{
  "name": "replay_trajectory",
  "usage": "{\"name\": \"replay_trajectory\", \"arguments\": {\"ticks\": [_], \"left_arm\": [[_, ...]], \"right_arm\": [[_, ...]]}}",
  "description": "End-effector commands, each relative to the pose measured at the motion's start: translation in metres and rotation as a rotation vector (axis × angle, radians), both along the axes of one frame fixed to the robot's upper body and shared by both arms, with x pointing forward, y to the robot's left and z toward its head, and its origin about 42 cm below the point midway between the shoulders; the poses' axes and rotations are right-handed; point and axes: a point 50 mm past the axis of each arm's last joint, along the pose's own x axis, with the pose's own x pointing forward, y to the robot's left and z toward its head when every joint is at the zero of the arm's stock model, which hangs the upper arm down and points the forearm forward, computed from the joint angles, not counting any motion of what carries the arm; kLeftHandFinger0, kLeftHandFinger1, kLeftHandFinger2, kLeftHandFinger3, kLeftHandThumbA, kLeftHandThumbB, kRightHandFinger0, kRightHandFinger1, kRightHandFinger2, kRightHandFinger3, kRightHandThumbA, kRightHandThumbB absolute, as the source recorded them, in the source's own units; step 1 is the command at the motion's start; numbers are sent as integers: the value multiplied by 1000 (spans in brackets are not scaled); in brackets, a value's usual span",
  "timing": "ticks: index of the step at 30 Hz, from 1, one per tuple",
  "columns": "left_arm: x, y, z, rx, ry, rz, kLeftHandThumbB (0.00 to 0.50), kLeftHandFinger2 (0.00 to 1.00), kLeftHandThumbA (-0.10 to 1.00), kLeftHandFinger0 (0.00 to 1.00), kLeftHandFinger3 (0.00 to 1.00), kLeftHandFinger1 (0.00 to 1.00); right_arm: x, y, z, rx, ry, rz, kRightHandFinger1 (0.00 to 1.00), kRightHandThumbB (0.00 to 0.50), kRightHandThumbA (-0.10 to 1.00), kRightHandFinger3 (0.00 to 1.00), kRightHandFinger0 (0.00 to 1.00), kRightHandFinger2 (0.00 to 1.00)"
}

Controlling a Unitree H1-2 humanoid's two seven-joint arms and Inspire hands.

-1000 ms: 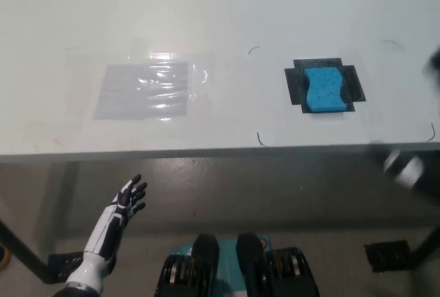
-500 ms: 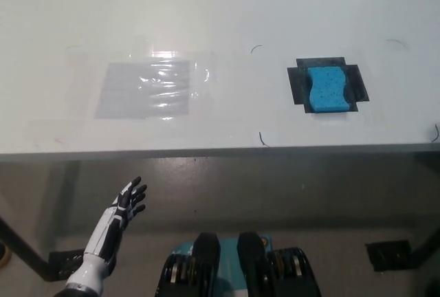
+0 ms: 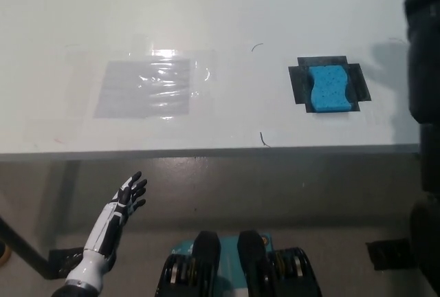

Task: A soft sponge is kept on the balc marked spot on the table infront of the robot and it uses its right hand fist to press down on it and drrags it across the table in a back and forth manner twice to clean it

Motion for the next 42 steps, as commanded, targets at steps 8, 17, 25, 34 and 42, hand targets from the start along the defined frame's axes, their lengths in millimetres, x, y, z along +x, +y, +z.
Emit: {"name": "replay_trajectory", "arguments": {"ticks": [8, 17, 25, 34, 42], "left_arm": [[3, 0, 11, 14, -81, -29, 500, 1000, 1000, 1000, 1000, 1000], [-4, -2, 8, 4, -81, -41, 500, 1000, 1000, 1000, 1000, 1000], [-16, -6, 0, 3, -49, -52, 500, 1000, 1000, 1000, 1000, 1000], [-19, -9, -2, 5, -41, -68, 500, 1000, 1000, 1000, 1000, 1000], [-18, -8, -3, 11, -29, -73, 500, 1000, 1000, 1000, 1000, 1000]], "right_arm": [[58, 35, -34, -9, 186, -23, 0, 294, 1000, 0, 0, 0], [55, 25, -117, 25, 409, -60, 0, 444, 1000, 0, 0, 0], [37, 14, -189, 20, 556, -87, 0, 286, 1000, 0, 0, 0], [20, 16, -236, 40, 683, -84, 0, 296, 1000, 14, 0, 0], [2, 18, -275, 33, 770, -71, 0, 290, 1000, 9, 0, 0]]}}
